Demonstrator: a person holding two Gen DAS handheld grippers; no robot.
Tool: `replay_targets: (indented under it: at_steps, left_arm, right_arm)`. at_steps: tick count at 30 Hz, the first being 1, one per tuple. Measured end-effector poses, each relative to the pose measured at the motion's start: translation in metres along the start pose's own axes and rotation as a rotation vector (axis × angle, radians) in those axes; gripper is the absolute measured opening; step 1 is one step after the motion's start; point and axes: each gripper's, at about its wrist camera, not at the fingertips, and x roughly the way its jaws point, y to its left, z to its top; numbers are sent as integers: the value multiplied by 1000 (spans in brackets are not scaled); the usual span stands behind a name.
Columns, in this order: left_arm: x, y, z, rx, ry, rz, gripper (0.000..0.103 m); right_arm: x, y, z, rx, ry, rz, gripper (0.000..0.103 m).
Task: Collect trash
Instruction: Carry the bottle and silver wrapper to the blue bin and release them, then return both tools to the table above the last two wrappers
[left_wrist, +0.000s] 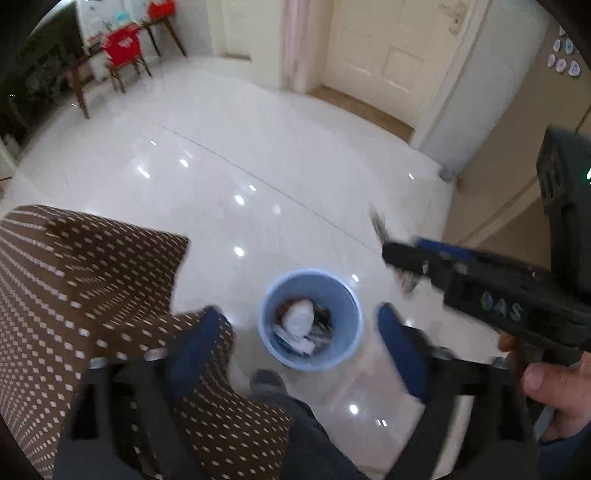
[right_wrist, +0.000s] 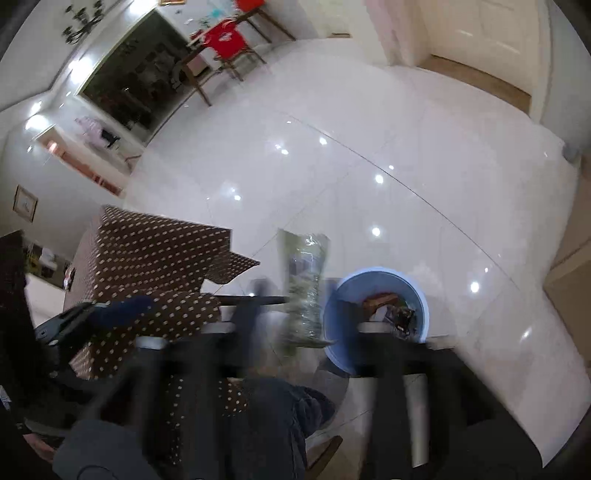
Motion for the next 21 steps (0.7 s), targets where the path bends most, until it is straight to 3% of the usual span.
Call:
replay_targets:
  at_steps: [2, 4, 6, 21]
  left_arm:
    - [-6, 3, 1, 5, -14, 15, 91]
    - [-12, 6, 1, 1, -31, 32, 91]
    - [-21, 11, 0, -8, -57, 41, 92]
    - [-124, 40, -15, -75, -268, 118, 94]
  right_arm:
    - [-2, -5, -1, 18, -14, -6, 75]
    - [-2, -10, -2, 37, -8, -7, 89]
    - [-4, -10, -3, 44, -16, -24, 96]
    - [-46, 38, 0, -12, -98, -44, 97]
